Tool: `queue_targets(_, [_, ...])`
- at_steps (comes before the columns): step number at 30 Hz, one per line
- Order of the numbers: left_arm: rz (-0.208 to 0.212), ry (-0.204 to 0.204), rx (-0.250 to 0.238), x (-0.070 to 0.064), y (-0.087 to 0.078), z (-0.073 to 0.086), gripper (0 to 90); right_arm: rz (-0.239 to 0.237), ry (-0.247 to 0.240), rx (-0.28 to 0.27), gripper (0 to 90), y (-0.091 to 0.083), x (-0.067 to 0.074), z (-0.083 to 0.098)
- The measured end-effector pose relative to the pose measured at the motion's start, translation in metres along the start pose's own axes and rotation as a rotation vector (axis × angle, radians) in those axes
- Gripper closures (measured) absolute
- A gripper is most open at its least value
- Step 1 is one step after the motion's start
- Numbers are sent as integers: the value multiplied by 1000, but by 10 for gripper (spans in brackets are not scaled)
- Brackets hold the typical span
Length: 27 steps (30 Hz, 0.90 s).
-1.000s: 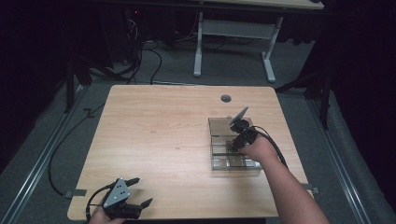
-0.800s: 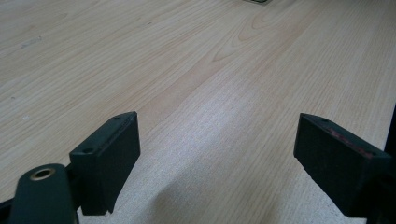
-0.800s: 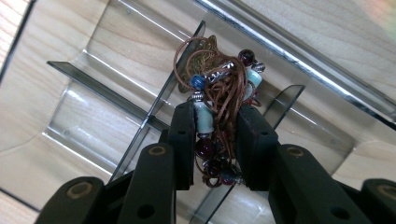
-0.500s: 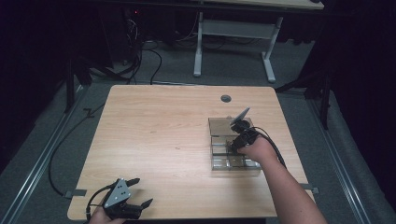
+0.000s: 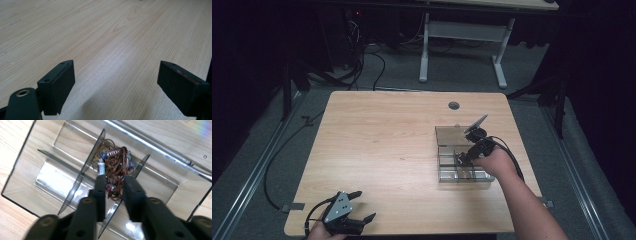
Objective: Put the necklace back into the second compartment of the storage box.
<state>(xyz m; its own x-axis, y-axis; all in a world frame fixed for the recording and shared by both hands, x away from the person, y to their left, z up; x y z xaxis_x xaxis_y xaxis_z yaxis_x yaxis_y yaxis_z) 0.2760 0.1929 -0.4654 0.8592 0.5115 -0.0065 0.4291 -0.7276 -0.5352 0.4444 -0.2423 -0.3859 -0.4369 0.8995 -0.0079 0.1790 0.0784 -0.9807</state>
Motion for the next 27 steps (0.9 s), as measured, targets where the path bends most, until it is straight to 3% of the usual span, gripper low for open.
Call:
queue_targets(6, [-1,0,-1,0,0,0,150,33,-10,16,872,12,2,-4])
queue_targets(14, [3,-7,-5,1,0,0,151,29,-10,45,873,26,0,-9])
queue_targets(22, [2,-7,-6,1,-1,0,151,30,-8,44,850,25,2,-10])
queue_targets(27, [-1,-9,-7,1,-1,0,151,6,22,17,815,13,0,-7])
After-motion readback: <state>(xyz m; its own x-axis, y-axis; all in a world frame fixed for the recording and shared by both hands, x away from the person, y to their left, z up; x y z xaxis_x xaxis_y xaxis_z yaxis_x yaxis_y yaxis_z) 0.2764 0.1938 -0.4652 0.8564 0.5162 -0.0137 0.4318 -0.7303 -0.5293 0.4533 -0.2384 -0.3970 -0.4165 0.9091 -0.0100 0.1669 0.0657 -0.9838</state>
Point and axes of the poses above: each handheld gripper's, and its own axes: y roughly forward along the jaws, z roughly out of its underside, x roughly to its left, the point moved 1 cm from there along y, roughly forward along the jaws, and after that the axes turned 4 degrees about z, right-handed, at the moved point
